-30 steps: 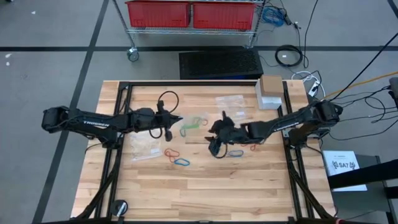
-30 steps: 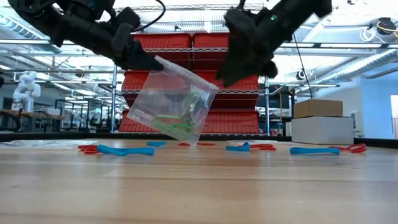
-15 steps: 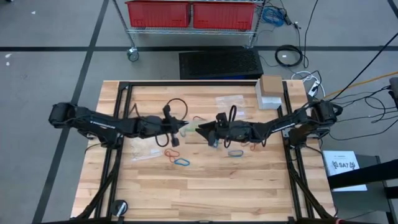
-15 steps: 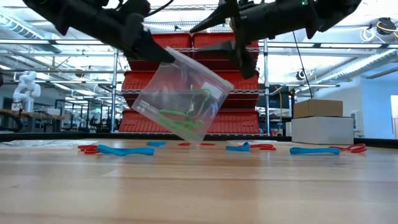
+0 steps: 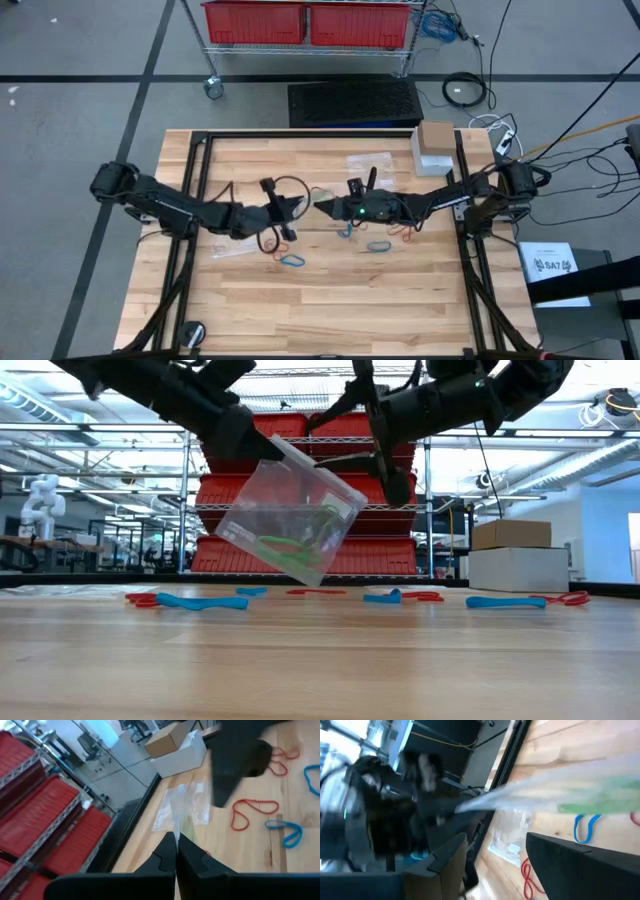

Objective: Sort rubber bands
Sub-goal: Close the transparent zip bag that contains green rubber bands

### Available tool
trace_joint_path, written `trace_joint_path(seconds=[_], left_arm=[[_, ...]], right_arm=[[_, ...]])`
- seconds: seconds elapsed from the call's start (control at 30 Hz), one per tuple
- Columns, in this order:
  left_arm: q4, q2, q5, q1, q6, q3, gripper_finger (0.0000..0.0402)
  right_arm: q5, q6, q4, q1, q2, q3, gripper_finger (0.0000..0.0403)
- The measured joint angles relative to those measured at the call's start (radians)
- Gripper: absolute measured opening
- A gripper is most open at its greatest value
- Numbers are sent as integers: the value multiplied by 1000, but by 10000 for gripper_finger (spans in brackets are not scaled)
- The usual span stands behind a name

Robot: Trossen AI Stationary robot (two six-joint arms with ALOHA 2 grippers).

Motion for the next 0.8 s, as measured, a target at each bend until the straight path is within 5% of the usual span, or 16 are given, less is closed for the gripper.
trace_joint_path(seconds=[0.33,0.8], left_arm=[[67,98,-169,-104,124,21,0],[65,239,-175,-139,214,156,0]], right_arm=[[-98,188,5,-82,0,0,199],[-176,174,-45,-129,0,0,173]])
